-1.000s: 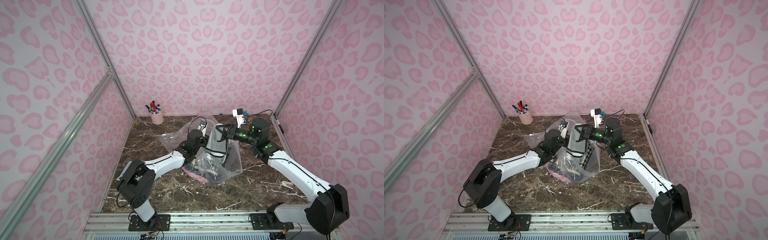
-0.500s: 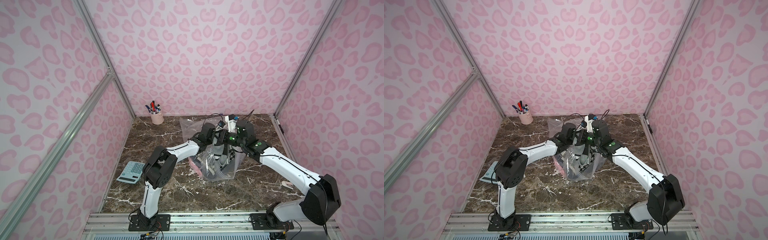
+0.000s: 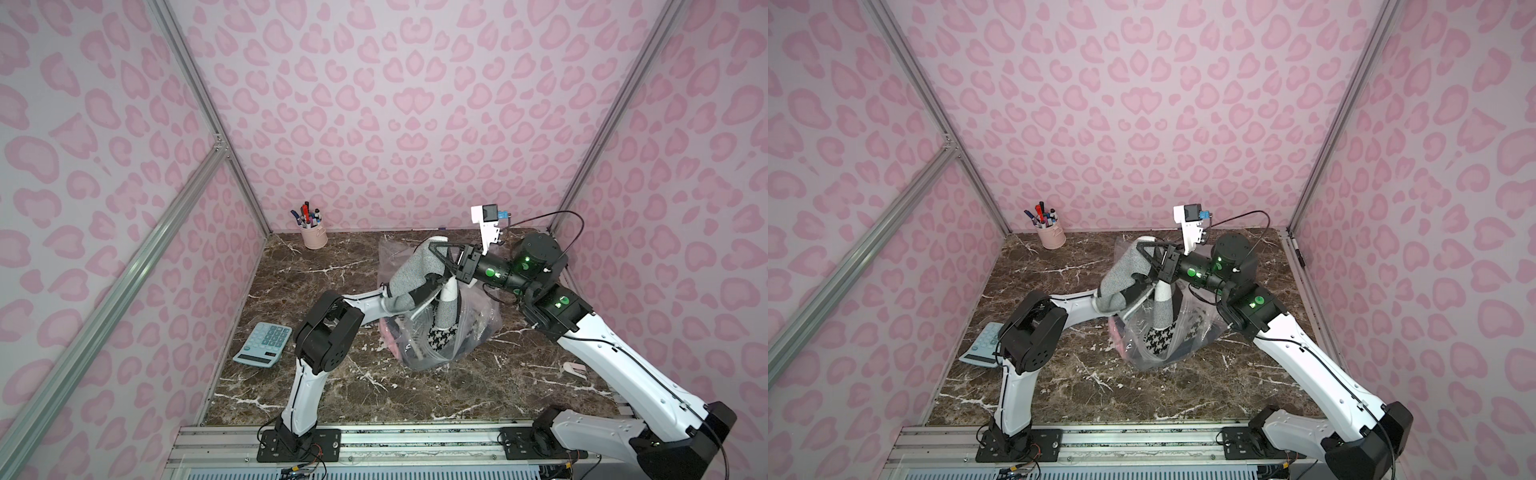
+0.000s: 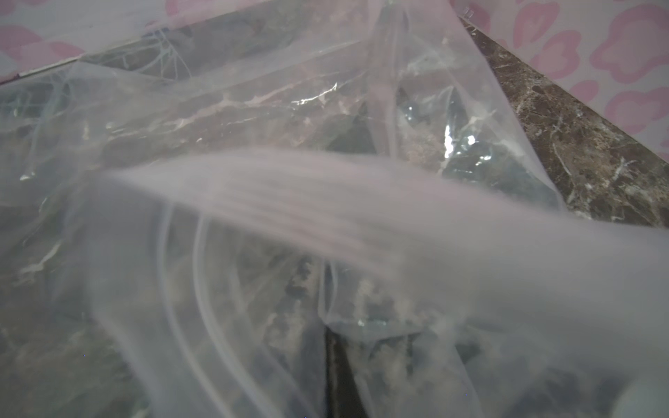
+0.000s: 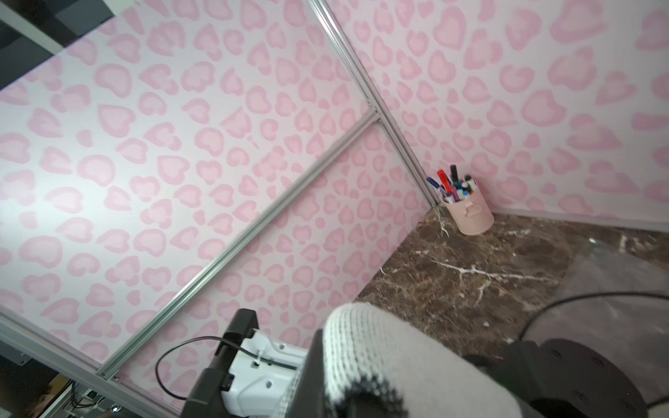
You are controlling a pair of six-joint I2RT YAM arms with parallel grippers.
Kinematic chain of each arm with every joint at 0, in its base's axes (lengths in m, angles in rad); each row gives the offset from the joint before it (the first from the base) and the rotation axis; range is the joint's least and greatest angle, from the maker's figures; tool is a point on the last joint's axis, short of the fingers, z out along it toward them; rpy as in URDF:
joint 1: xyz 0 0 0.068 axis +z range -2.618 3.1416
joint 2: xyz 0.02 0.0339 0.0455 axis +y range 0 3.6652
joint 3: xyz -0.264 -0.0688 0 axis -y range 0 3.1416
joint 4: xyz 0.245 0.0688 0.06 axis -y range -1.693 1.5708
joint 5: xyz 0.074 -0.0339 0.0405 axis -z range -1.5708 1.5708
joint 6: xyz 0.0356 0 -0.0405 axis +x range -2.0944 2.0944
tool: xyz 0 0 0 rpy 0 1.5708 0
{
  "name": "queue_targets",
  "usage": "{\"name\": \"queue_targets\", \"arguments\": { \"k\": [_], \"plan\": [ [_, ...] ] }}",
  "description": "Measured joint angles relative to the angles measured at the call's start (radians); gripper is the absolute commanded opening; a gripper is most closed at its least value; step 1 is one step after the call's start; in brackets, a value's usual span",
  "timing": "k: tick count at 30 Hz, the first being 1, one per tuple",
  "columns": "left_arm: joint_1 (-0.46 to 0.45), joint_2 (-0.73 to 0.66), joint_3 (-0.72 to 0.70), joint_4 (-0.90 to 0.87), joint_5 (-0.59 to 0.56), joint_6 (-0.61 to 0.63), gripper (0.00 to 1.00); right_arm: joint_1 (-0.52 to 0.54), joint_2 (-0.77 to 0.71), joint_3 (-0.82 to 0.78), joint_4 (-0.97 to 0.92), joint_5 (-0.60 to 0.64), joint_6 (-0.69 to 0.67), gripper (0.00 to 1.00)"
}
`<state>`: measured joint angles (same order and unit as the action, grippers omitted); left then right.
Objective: Take the blanket out of the vacuum bag
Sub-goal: Take out the blanket from the vacuum bag.
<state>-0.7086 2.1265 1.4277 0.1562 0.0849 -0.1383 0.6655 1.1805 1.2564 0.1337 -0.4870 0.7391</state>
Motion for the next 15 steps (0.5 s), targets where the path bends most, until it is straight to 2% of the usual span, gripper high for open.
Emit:
{"name": "queue_targets", "arguments": {
  "k": [3,8,11,15],
  "plan": [
    [-0.013,0.016,0.008,-0.003,-0.053,-0.023,0.04,-0.004,0.008,0.058,-0.003,-0.003,-0.016,0.00],
    [-0.020,-0.001,-0.029,0.000,-0.149,-0.077,0.04,-0.037,-0.002,0.236,-0.123,0.047,-0.114,0.00],
    [-0.023,-0.041,-0.085,-0.004,-0.220,-0.118,0.04,-0.104,-0.043,0.277,-0.204,0.093,-0.170,0.00],
    [-0.022,-0.138,-0.217,-0.011,-0.310,-0.195,0.04,-0.211,-0.101,0.257,-0.346,0.178,-0.236,0.00]
  ]
}}
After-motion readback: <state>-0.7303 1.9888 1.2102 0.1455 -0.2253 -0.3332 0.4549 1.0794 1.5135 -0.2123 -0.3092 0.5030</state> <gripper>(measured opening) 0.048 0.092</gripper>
